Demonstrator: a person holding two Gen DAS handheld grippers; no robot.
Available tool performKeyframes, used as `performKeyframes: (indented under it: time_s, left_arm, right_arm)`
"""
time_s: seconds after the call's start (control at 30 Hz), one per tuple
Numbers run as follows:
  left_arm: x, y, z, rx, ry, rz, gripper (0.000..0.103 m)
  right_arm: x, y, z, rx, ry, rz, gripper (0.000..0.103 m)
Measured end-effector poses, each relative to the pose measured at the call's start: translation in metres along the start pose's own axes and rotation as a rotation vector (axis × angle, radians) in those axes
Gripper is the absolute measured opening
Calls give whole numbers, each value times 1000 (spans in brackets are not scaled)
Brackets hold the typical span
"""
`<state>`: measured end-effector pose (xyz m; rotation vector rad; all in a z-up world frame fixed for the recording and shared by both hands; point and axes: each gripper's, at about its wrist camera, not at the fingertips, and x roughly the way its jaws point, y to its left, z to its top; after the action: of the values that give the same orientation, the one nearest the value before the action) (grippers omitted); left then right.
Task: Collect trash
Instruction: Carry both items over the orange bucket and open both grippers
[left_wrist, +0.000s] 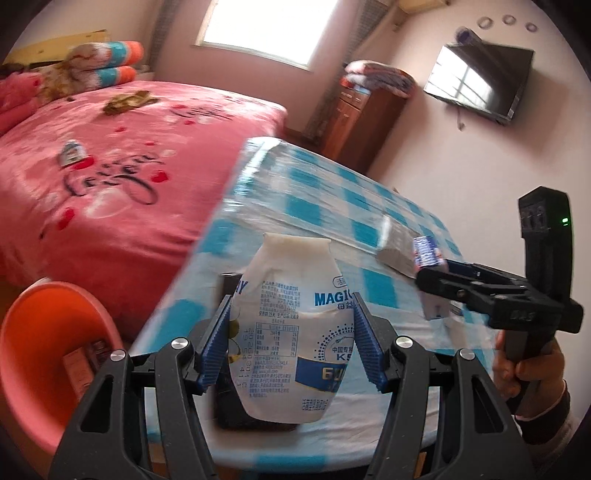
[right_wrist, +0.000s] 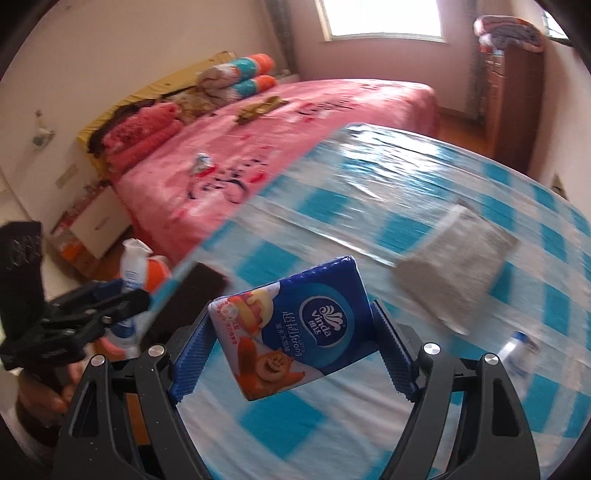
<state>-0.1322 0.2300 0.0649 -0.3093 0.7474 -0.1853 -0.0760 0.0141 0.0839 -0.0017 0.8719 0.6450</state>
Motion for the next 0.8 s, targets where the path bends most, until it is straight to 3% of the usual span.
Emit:
performKeyframes:
  time_s: [0.43, 0.8]
  left_arm:
    - [-46, 135, -37, -213, -27, 256, 62]
    - [-58, 201, -69, -350, -19, 342, 62]
  right_arm:
    - [59, 157, 32, -242, 80, 218, 81]
    - [119, 243, 35, -360, 157, 292, 81]
